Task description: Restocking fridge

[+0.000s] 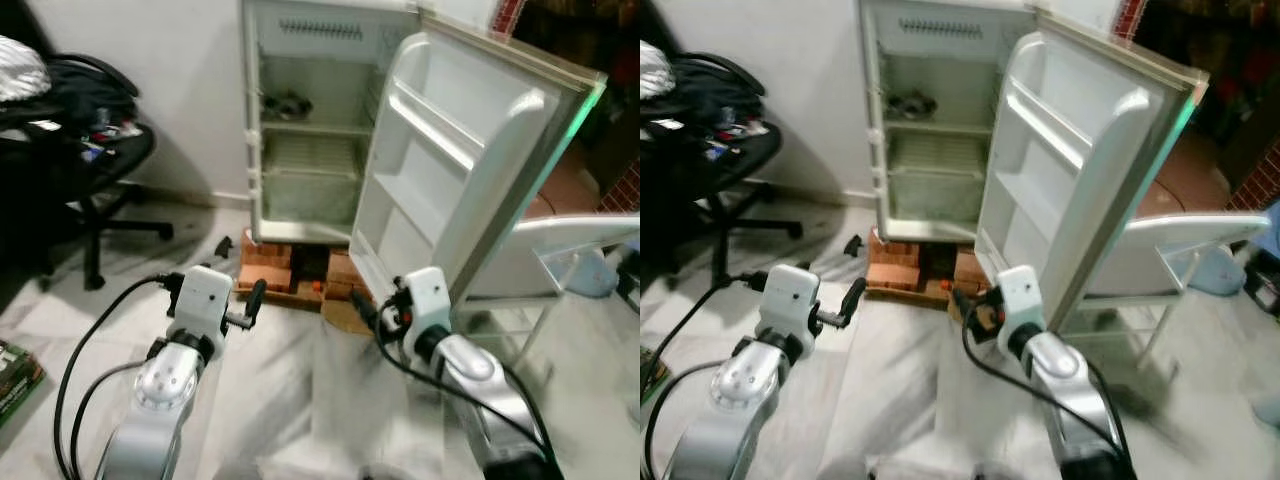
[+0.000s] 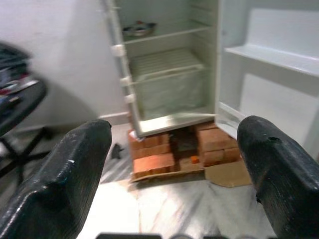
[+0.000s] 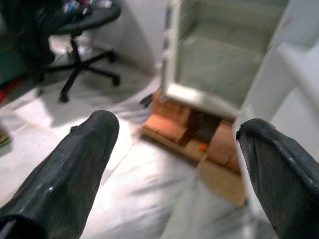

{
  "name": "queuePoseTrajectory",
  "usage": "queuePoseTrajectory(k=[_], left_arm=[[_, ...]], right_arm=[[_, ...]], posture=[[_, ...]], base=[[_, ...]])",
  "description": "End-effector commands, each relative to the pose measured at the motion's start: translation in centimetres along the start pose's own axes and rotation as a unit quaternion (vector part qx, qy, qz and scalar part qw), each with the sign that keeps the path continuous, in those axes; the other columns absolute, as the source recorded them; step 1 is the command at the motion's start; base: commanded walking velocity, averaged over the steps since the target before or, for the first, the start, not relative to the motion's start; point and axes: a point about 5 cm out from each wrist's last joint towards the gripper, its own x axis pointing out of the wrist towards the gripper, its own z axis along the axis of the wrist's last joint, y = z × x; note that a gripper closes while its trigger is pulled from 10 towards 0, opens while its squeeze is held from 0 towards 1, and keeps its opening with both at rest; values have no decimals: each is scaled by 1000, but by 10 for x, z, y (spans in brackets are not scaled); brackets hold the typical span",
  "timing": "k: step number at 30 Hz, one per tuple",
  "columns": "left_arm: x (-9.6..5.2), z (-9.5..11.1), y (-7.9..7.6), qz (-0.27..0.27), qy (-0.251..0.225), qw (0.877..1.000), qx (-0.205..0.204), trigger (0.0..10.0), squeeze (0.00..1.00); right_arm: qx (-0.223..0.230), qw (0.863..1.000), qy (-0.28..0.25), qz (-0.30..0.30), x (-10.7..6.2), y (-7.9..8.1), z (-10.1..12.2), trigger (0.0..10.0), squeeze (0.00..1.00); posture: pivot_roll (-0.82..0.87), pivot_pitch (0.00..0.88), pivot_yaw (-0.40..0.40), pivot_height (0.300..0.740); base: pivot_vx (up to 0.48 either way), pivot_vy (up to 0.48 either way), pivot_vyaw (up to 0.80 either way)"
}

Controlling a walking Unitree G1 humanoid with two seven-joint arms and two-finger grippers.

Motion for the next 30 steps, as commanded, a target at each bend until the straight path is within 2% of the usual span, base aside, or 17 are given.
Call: queuePoseTrajectory(k=[1, 7, 12, 27, 30], left_arm=[[1, 3, -1, 11, -8, 1000, -8, 10000, 0], [3, 5, 4, 37, -22, 999, 0, 10000, 0], [3, 7, 7, 30, -37, 999, 8, 10000, 0], [7, 7, 10, 26, -44, 999, 9, 10000, 0], [7, 7, 10, 30, -43, 999, -3, 10000, 0]], right_arm=[[-4, 999, -31, -24, 2, -9, 13, 10000, 0], [0, 992, -91, -89, 1, -20, 29, 10000, 0], [0, 985, -121, -122, 0, -25, 37, 10000, 0], [-4, 978, -149, -148, 3, -27, 45, 10000, 0], [-1, 978, -151, -144, 5, -26, 45, 10000, 0]], posture=[[124, 0, -39, 740], [125, 0, -39, 740], [123, 0, -37, 740], [123, 0, -35, 740], [126, 0, -36, 740]], base=[[0, 0, 0], [0, 0, 0], [0, 0, 0], [478, 0, 0], [465, 0, 0]])
